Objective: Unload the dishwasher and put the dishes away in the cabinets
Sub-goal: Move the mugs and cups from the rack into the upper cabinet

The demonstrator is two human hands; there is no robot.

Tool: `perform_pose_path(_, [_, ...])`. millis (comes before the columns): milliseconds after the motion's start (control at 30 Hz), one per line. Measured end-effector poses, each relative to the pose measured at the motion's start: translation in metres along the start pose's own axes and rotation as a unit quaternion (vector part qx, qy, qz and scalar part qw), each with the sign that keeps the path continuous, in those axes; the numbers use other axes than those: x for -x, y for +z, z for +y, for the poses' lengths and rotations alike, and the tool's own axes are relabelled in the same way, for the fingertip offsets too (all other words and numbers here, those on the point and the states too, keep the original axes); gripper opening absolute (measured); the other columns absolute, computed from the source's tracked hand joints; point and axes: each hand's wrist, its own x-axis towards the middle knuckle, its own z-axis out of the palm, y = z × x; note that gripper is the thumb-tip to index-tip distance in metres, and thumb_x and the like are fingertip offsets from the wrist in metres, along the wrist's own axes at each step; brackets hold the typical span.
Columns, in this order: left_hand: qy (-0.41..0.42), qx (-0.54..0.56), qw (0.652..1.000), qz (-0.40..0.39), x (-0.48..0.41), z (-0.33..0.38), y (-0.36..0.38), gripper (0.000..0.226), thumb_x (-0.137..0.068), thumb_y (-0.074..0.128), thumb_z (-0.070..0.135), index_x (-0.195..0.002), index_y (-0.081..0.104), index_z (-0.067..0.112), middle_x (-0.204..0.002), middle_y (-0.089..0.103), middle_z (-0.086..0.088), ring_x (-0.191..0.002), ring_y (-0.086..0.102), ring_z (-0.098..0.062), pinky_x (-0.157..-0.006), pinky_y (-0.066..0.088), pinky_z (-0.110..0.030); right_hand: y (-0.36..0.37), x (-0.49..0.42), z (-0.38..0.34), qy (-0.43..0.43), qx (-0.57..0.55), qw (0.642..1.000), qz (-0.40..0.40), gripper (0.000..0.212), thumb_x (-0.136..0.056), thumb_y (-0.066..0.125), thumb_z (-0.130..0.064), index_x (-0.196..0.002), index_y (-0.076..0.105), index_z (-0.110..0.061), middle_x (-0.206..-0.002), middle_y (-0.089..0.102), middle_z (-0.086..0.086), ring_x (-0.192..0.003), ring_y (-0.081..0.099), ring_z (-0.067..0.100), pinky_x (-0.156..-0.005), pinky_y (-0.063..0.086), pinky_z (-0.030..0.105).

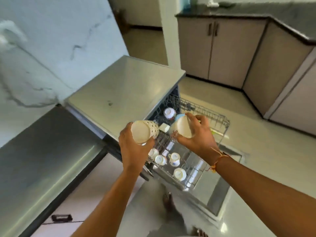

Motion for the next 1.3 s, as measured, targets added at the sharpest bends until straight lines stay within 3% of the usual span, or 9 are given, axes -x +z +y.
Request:
perform_pose_path(233, [-0.022, 0.061, 0.981, 0.182, 0.007, 0.031, -0.145, 0.087, -0.064, 0.090, 0.031, -0.137, 0.042, 0.030, -0.130, 0.044, 0.013, -0.112, 0.046, -0.004, -0.088, 0.041, -0.012, 0.003, -0.001, -0.153, -0.204, -0.152, 0.967, 0.010, 0.080, -0.068, 0.074, -0.053, -0.138, 0.045, -0.026, -0.128, 0.048, -0.010, -0.115, 0.045, 0.001, -0.094, 0.044, 0.016])
perform_pose_path(300, [-0.010, 0.071, 0.969, 0.238, 0.007, 0.030, -0.193, 0.087, -0.062, 0.091, 0.030, -0.134, 0.044, 0.030, -0.129, 0.048, 0.011, -0.110, 0.050, -0.006, -0.089, 0.051, -0.024, 0.013, 0.003, -0.202, -0.241, -0.192, 0.951, -0.010, 0.081, -0.064, 0.074, -0.053, -0.135, 0.044, -0.029, -0.128, 0.051, -0.013, -0.117, 0.048, 0.002, -0.095, 0.042, 0.013])
perform_pose_path(400, [0.019, 0.077, 0.952, 0.296, 0.004, 0.026, -0.263, 0.087, -0.059, 0.092, 0.027, -0.131, 0.042, 0.033, -0.124, 0.051, 0.013, -0.111, 0.054, -0.009, -0.090, 0.055, -0.039, 0.032, 0.007, -0.272, -0.291, -0.226, 0.929, -0.030, 0.086, -0.059, 0.076, -0.055, -0.134, 0.044, -0.029, -0.128, 0.053, -0.014, -0.117, 0.051, 0.005, -0.096, 0.047, 0.022])
perform_pose_path(533, [0.059, 0.064, 0.927, 0.365, -0.001, 0.021, -0.351, 0.090, -0.060, 0.091, 0.033, -0.134, 0.039, 0.032, -0.128, 0.052, 0.014, -0.114, 0.052, -0.005, -0.089, 0.048, -0.019, 0.051, 0.013, -0.368, -0.352, -0.277, 0.893, -0.051, 0.083, -0.059, 0.083, -0.053, -0.129, 0.041, -0.039, -0.120, 0.053, -0.025, -0.112, 0.054, -0.002, -0.088, 0.048, 0.012])
perform_pose_path(600, [0.077, 0.055, 0.915, 0.392, -0.005, 0.017, -0.395, 0.091, -0.060, 0.089, 0.039, -0.135, 0.038, 0.033, -0.130, 0.052, 0.015, -0.114, 0.052, -0.003, -0.090, 0.046, -0.016, 0.062, 0.016, -0.418, -0.378, -0.305, 0.873, -0.049, 0.079, -0.061, 0.086, -0.046, -0.126, 0.041, -0.042, -0.116, 0.051, -0.032, -0.109, 0.055, -0.008, -0.083, 0.047, 0.005])
perform_pose_path(833, [0.129, 0.041, 0.898, 0.420, -0.038, -0.001, -0.533, 0.087, -0.062, 0.090, 0.037, -0.130, 0.037, 0.041, -0.115, 0.048, 0.040, -0.107, 0.052, 0.011, -0.085, 0.049, -0.019, 0.105, 0.017, -0.571, -0.442, -0.331, 0.833, -0.030, 0.077, -0.063, 0.085, -0.045, -0.128, 0.046, -0.032, -0.113, 0.057, -0.022, -0.101, 0.060, -0.001, -0.078, 0.052, 0.011])
perform_pose_path(1000, [0.150, 0.032, 0.892, 0.425, -0.079, 0.000, -0.608, 0.083, -0.064, 0.089, 0.032, -0.131, 0.040, 0.033, -0.109, 0.052, 0.030, -0.099, 0.053, 0.016, -0.078, 0.051, -0.013, 0.126, 0.005, -0.665, -0.457, -0.320, 0.830, 0.015, 0.072, -0.065, 0.084, -0.048, -0.125, 0.047, -0.033, -0.110, 0.059, -0.014, -0.095, 0.062, 0.009, -0.077, 0.057, 0.029])
perform_pose_path(1167, [0.146, 0.026, 0.893, 0.425, -0.140, 0.004, -0.670, 0.079, -0.064, 0.087, 0.043, -0.128, 0.041, 0.032, -0.113, 0.058, 0.011, -0.097, 0.060, -0.004, -0.076, 0.052, -0.020, 0.144, -0.025, -0.745, -0.468, -0.277, 0.839, 0.012, 0.072, -0.066, 0.081, -0.055, -0.124, 0.043, -0.033, -0.103, 0.059, -0.008, -0.087, 0.063, 0.013, -0.068, 0.054, 0.025])
perform_pose_path(1300, [0.117, 0.008, 0.895, 0.431, -0.203, 0.005, -0.714, 0.084, -0.062, 0.082, 0.057, -0.130, 0.040, 0.030, -0.118, 0.060, 0.002, -0.097, 0.065, -0.019, -0.076, 0.059, -0.035, 0.162, -0.061, -0.804, -0.466, -0.245, 0.850, 0.008, 0.075, -0.072, 0.077, -0.059, -0.131, 0.042, -0.029, -0.104, 0.058, -0.007, -0.087, 0.061, 0.013, -0.063, 0.048, 0.016])
